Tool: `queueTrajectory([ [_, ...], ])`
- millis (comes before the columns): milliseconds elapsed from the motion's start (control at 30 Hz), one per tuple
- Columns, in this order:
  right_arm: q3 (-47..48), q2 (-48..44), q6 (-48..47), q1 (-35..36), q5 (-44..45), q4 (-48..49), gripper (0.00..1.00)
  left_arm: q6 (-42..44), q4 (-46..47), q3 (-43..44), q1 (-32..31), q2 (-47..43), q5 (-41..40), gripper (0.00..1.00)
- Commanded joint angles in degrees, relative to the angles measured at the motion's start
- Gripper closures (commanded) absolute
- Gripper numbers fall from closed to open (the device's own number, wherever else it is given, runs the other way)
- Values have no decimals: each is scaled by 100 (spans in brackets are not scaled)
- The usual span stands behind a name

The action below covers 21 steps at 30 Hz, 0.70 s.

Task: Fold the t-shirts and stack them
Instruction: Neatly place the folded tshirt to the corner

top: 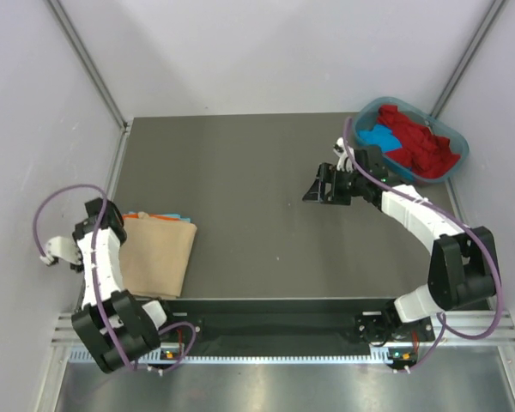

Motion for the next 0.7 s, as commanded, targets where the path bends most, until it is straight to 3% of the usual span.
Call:
queueTrajectory([
  [0, 155, -450, -48, 85, 153, -107, 21, 1128, 233, 752, -15, -537, 412, 97],
  [67, 111, -599, -57, 102, 206, -160, 21, 1763, 1072, 631, -146, -992, 992, 93],
  [100, 102, -652, -83, 102, 233, -247, 21, 2098, 1453, 542, -164, -1169, 1769, 89],
  [200, 76, -898, -145, 137, 417, -467, 3, 3074, 2649, 156, -217, -1750, 3327, 75],
  [233, 58, -986, -154, 155, 513, -511, 0, 3538, 2974, 33, -235, -1864, 4873, 69],
  [300, -47, -1284, -154, 172, 593, -599, 0, 3604, 3810, -310, -506, -2076, 5799, 42],
  [333, -100, -1407, -128, 199, 689, -599, 0, 3586, 3890, -337, -716, -2042, 5942, 41],
  [367, -152, -1635, -101, 190, 742, -599, 0, 3630, 3934, -276, -1362, -1972, 5839, 40],
  [433, -258, -1847, 30, 199, 892, -634, 0, 3805, 3953, -118, -2191, -1604, 5322, 36],
  [467, -293, -2031, 48, 208, 936, -669, 1, 3858, 4005, 22, -2978, -1454, 5241, 32],
  [600, -443, -2375, 40, 217, 1391, -976, 0, 4270, 4400, 286, -4355, -926, 5275, 24],
  [633, -478, -2436, 57, 217, 1463, -1021, 0, 4359, 4557, 313, -4557, -855, 5345, 5],
  [667, -504, -2567, 48, 208, 1498, -1082, 0, 4403, 4611, 330, -4907, -846, 5389, 1],
])
